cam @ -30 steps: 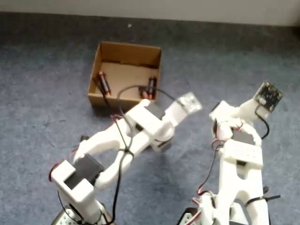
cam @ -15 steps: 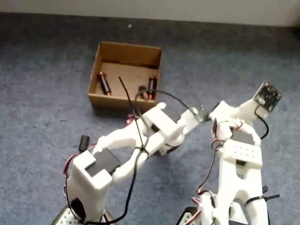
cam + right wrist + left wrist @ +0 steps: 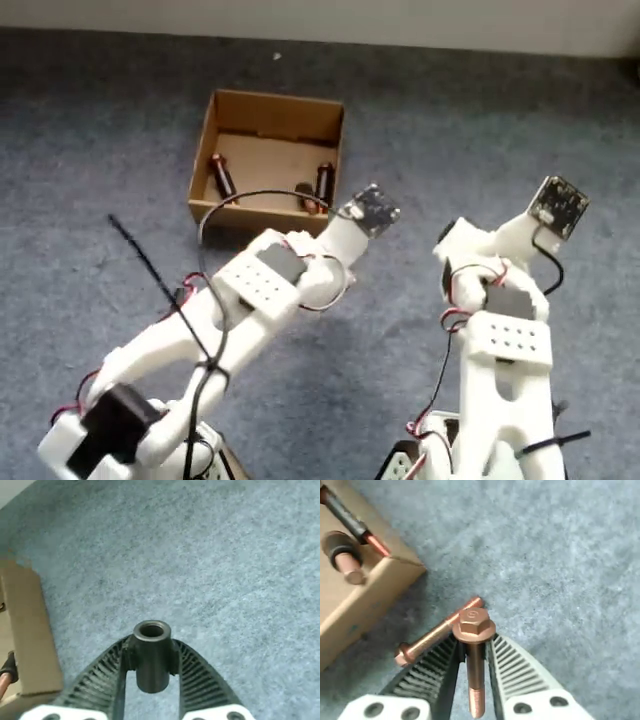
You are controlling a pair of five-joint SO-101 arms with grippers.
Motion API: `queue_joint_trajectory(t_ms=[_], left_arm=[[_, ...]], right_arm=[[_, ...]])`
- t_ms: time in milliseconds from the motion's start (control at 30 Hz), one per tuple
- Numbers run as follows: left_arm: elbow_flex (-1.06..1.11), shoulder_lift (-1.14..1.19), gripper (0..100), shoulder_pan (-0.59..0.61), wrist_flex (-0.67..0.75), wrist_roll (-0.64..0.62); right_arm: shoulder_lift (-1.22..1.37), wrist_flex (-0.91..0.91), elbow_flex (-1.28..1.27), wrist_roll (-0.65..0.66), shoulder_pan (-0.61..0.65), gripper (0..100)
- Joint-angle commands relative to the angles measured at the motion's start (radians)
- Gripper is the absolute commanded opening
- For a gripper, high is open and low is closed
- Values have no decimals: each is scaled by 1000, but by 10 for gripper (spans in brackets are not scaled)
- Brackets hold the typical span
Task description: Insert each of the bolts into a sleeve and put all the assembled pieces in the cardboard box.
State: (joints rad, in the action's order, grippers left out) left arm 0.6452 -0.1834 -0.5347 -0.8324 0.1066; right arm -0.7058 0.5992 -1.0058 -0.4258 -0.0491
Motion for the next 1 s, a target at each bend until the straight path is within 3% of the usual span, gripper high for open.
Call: queue_joint_trajectory(t_ms=[0,267,467,633,767,967], left_arm=[[173,-291,5,56,155,-14],[251,-529,5,196,161,-158],[377,-682,5,234,255,-170],[512,-865,5,266,373,-210],[562,-1000,5,306,377,-305],[610,-1153,5,325,377,-345]], right_arm=[[-228,48,-76,8,99,5],[-575,47,-288,109,338,5],[-757,-107,-476,123,463,5],[-878,-220,-628,261,572,5],[-977,-243,-700,311,647,5],[-1092,-237,-780,379,745,5]])
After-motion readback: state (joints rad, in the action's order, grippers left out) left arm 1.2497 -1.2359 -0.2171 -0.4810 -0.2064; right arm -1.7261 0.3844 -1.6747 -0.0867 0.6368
